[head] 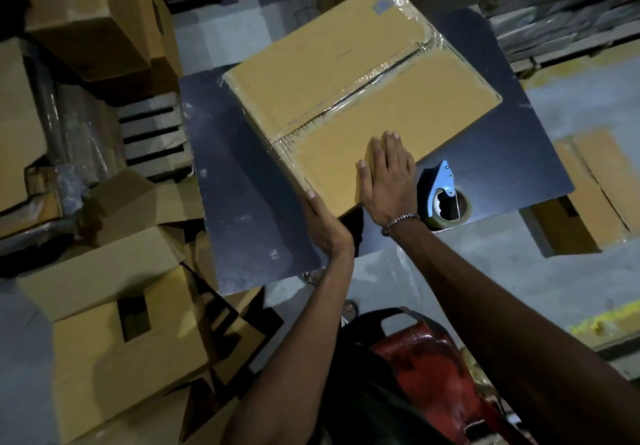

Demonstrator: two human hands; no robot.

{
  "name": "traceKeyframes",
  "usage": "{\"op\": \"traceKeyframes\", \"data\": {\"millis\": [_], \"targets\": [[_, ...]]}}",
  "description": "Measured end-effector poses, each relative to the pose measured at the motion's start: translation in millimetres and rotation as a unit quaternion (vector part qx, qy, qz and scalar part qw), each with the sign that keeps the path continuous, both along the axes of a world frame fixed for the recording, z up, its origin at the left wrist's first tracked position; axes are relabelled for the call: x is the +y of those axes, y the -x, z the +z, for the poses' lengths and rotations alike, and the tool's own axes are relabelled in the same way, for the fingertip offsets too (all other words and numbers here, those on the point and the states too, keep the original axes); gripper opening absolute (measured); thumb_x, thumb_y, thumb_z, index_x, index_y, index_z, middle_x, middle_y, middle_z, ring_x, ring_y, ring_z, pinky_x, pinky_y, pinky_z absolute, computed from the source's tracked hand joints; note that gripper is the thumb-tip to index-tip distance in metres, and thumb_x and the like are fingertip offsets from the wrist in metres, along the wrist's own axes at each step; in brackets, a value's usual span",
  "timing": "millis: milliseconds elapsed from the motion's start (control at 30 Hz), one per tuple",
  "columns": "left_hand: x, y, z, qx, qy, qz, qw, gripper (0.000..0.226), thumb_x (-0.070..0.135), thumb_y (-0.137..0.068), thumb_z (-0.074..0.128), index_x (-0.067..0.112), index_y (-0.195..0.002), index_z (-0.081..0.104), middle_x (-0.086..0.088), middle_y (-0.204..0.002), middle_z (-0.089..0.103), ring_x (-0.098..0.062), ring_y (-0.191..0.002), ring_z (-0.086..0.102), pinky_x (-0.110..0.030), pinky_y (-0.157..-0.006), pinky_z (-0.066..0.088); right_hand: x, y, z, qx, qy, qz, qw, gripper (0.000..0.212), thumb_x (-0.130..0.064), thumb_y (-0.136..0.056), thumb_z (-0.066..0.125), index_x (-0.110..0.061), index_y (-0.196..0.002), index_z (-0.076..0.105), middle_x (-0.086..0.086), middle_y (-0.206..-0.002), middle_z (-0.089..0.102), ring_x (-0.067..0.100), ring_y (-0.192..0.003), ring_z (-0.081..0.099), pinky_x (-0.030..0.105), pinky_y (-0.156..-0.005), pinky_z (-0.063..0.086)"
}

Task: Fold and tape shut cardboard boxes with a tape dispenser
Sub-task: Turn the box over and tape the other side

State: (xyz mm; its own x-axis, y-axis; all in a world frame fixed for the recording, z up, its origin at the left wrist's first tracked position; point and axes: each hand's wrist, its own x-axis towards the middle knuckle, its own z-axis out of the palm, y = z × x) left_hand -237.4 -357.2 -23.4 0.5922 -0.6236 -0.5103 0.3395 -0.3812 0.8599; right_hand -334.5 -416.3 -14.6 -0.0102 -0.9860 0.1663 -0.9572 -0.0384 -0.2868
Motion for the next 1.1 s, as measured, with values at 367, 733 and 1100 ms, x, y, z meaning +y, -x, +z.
{"op": "traceKeyframes", "data": {"millis": [367, 733, 1100], "targets": [[-23, 6, 40, -0.11, -0.085, -0.029, 0.99, 0.061, 0.05, -0.113, 0.033, 0.009, -0.157, 0.042, -0.022, -0.152, 0.054, -0.04, -0.135, 0.054, -0.041, -0.102, 0.041, -1, -1, 2, -0.006, -0.005, -0.001, 1.0, 0.057, -0.04, -0.109, 0.033, -0.008, -0.155, 0.042, 0.016, -0.166, 0.031, 0.03, -0.156, 0.023, 0.047, -0.124, 0.023], [-74, -53, 47, -0.114, -0.049, -0.051, 0.991, 0.075, 0.059, -0.111, 0.026, 0.017, -0.169, 0.007, -0.015, -0.175, 0.017, -0.035, -0.157, 0.028, -0.045, -0.123, 0.027, -22, -54, 31, -0.031, 0.0, -0.035, 0.999, 0.048, -0.043, -0.108, 0.033, -0.013, -0.14, 0.051, 0.015, -0.158, 0.042, 0.03, -0.15, 0.032, 0.047, -0.114, 0.029], [-111, -85, 40, -0.104, -0.136, -0.06, 0.983, 0.091, 0.074, -0.103, 0.018, 0.014, -0.169, 0.002, -0.015, -0.175, 0.011, -0.037, -0.158, 0.024, -0.047, -0.125, 0.022, -23, -74, 18, -0.006, -0.01, -0.009, 1.0, 0.048, -0.043, -0.108, 0.038, -0.013, -0.143, 0.055, 0.015, -0.157, 0.046, 0.031, -0.148, 0.038, 0.046, -0.112, 0.033]]}}
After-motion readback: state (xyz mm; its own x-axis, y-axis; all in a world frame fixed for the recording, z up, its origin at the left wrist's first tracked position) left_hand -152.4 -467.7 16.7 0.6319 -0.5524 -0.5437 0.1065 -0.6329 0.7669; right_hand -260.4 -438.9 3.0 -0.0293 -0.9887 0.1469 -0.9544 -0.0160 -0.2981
